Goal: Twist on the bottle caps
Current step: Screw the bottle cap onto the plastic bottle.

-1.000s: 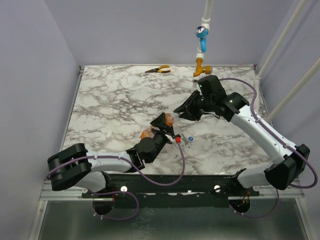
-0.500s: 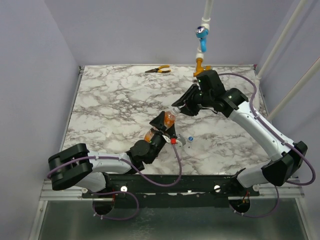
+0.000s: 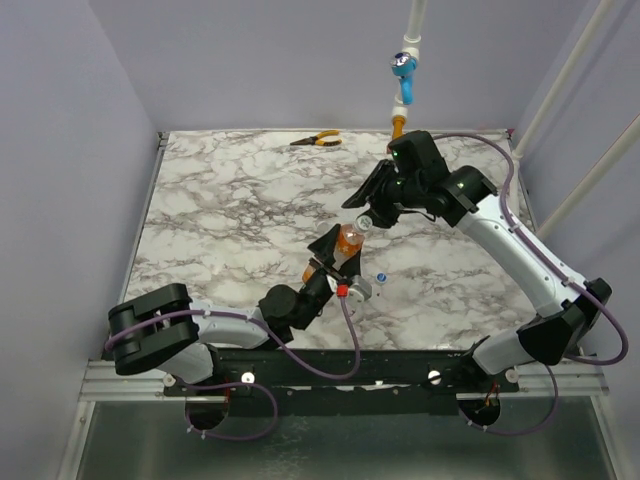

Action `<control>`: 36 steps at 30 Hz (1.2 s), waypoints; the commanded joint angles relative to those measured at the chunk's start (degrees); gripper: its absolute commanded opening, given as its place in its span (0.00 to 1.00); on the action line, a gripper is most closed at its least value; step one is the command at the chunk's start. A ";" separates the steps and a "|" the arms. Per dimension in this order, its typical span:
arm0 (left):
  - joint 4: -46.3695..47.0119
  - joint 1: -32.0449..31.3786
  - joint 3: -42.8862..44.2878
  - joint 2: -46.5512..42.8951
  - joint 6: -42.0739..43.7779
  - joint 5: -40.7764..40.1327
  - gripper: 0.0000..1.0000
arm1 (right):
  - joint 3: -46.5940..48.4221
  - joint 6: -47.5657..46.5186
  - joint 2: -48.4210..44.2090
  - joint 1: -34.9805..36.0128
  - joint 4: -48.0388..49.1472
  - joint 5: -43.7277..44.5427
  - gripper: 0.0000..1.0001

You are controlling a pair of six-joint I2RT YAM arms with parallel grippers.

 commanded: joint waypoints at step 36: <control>-15.56 0.17 -6.70 -16.10 -25.28 8.58 0.33 | 0.31 -44.95 -11.06 7.48 9.24 8.80 0.84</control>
